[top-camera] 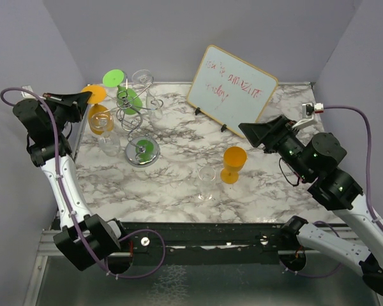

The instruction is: Place the wine glass upside down on the wine glass rack

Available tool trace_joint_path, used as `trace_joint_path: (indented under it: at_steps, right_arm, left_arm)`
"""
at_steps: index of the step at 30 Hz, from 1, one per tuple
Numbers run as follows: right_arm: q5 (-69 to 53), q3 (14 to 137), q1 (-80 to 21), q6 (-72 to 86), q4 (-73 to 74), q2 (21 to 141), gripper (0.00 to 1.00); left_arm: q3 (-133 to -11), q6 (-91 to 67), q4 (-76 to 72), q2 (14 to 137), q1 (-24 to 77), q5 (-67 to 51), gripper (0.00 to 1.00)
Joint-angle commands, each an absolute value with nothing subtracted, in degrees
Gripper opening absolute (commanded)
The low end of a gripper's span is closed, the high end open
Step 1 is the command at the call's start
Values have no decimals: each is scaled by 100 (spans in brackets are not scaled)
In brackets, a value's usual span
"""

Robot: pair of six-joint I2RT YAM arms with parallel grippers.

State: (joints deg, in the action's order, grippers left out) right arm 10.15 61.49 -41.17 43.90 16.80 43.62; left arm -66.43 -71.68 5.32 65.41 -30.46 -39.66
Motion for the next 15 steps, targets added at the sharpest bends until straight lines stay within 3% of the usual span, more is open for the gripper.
trace_joint_path:
  at_steps: [1, 15]
  right_arm:
    - [1228, 6141, -4131, 4364, 1630, 4391, 74]
    - [1239, 6127, -4132, 4326, 1585, 4414, 74]
  left_arm:
    - [-6573, -7411, 58, 6654, -2991, -4244, 0]
    - [-6557, -7244, -968, 6980, -2611, -3379, 0]
